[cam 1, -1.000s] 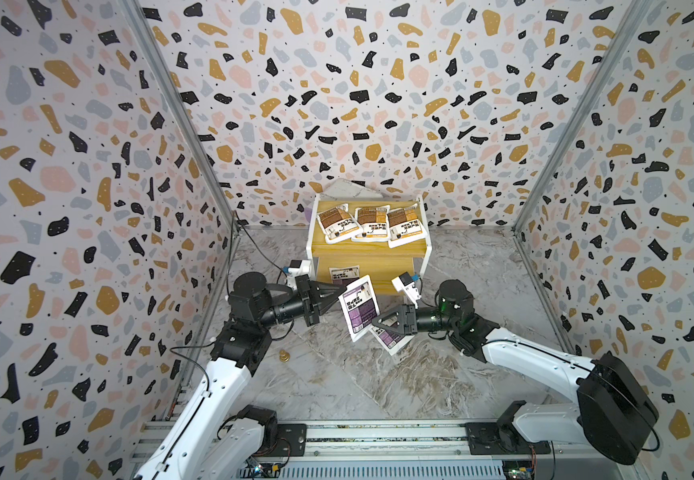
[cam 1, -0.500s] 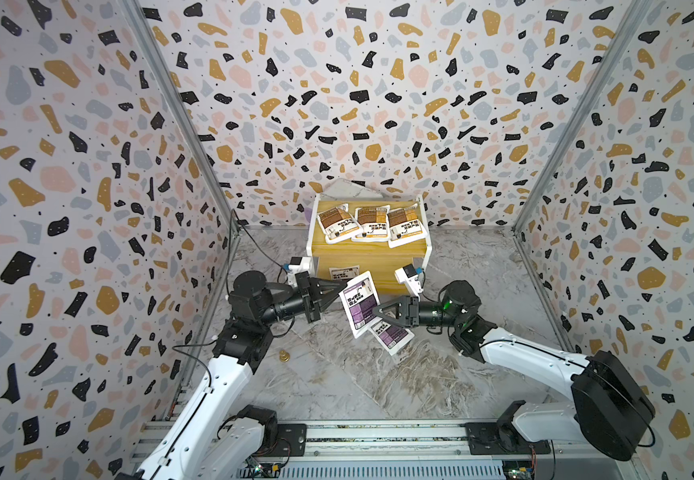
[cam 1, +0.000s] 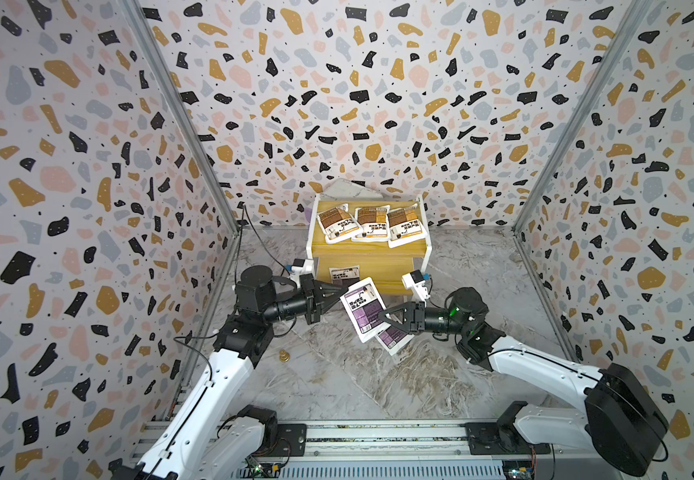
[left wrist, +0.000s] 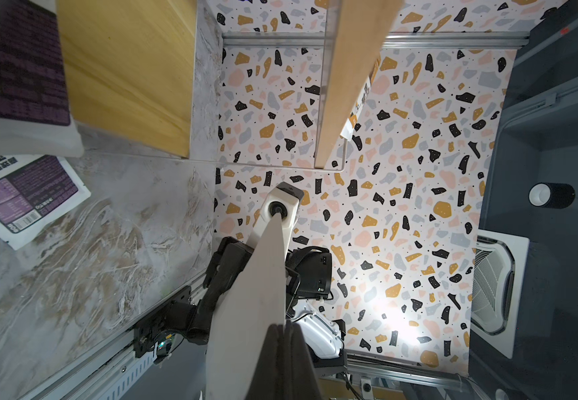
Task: Place the bagged coffee beans on the shelf by color
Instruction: Place the bagged coffee beans on the shelf.
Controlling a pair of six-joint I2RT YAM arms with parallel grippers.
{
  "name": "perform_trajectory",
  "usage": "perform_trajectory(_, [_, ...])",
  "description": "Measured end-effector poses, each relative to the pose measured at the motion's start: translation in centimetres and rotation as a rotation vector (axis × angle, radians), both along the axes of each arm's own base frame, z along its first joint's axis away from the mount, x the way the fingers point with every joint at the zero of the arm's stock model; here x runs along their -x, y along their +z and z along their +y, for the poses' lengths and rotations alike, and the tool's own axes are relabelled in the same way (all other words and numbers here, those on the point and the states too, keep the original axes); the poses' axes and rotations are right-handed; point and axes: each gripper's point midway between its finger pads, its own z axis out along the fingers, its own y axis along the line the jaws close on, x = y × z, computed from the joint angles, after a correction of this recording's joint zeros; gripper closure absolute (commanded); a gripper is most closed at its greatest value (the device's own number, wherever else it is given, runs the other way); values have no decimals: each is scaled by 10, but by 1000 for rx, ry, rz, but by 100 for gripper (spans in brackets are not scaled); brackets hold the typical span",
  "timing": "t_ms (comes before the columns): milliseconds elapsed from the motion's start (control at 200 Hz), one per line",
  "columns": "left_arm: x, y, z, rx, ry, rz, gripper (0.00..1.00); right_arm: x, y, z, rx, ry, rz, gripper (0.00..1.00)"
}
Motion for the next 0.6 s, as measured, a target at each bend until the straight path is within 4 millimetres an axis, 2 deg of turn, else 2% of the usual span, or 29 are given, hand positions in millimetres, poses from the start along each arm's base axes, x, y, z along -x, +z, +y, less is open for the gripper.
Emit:
perform_trajectory(80, [0,-6,0,-19,-1,10,100,2,4,-5,9,-21,-18,90])
perform_trajectory(135, [0,-10,1,-31,-1,14,85,2,5,-8,18,-38,-26,95])
perform_trajectory(185, [0,-12,1,-40,1,16,57,2,4,-10,28,-50,-24,98])
perform_trajectory(205, [0,-13,1,-46,2,15,38,1,3,-10,34,-58,-24,100])
perform_trajectory(210, [0,-13,1,-47,3,18,20,1,3,-11,35,-59,-24,100])
perform_trajectory(215, [0,-13,1,-46,3,20,10,1,3,-11,35,-60,-23,100])
perform_trajectory(220, [0,-14,1,-48,3,16,5,1,2,-11,38,-61,-23,100])
perform_trajectory(230, [0,-13,1,-50,4,14,1,1,2,-11,41,-63,-22,100])
perform_trajectory(440, [3,-16,10,-165,36,29,0,-10,-15,-20,146,-160,7,100])
perform_trajectory(601, [10,-3,30,-306,98,-21,0,-29,-7,-33,267,-291,-39,100])
